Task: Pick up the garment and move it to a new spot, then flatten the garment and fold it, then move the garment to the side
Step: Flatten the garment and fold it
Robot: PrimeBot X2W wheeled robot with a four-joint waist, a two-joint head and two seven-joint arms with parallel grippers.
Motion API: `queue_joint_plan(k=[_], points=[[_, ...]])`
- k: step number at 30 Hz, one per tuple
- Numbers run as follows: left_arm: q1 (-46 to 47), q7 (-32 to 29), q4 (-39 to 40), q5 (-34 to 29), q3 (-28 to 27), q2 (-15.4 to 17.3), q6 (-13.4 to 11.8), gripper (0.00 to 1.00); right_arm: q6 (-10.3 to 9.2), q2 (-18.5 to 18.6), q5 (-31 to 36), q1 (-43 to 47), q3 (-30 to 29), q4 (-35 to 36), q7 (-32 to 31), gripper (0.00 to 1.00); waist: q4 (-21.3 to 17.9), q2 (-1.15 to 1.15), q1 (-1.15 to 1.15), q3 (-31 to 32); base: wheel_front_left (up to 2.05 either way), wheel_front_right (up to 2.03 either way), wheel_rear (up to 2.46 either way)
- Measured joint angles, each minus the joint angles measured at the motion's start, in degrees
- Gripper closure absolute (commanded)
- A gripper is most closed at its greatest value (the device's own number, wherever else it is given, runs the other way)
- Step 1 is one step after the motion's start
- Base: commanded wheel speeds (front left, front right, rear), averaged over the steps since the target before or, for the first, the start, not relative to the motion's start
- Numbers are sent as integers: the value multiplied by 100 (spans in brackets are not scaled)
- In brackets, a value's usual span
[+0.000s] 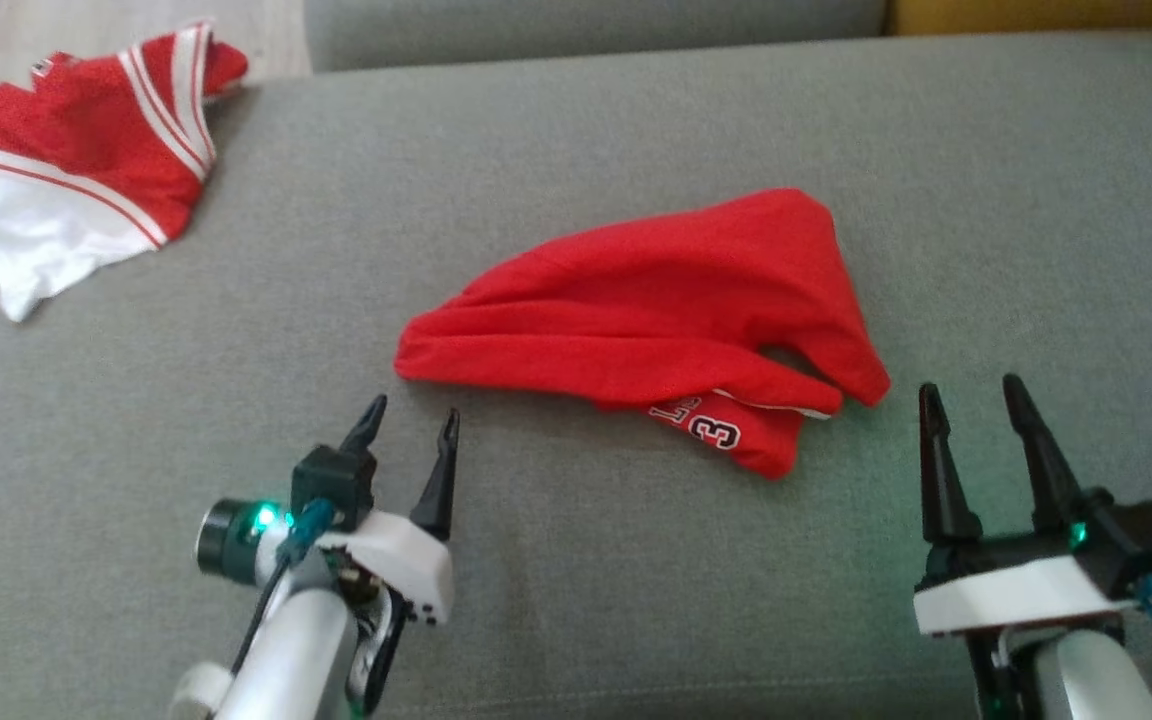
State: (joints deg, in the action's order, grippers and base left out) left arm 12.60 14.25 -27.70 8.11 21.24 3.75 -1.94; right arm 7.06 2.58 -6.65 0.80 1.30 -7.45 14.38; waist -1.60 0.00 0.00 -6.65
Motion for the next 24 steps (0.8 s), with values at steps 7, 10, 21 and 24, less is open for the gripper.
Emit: queue_joint_plan(k=[7, 10, 21, 24], points=[[751, -5, -1038, -303, 65, 143, -85, 0, 0, 0, 0, -287, 16, 38, 1, 0, -208, 0, 1, -383, 0, 0, 0], [1018, -4, -1282, -354, 70, 155, -168, 0, 0, 0, -23, -305, 19, 54, 1, 0, -296, 0, 1, -516, 0, 0, 0], [1482, 3, -753, -500, 104, 211, -200, 100, 0, 0, -83, -509, 25, 119, 1, 0, -482, 0, 0, -837, 0, 0, 0], [1471, 3, -416, -499, 171, 216, -103, 100, 0, 0, -91, -509, 20, 118, 1, 0, -487, 0, 0, -849, 0, 0, 0]])
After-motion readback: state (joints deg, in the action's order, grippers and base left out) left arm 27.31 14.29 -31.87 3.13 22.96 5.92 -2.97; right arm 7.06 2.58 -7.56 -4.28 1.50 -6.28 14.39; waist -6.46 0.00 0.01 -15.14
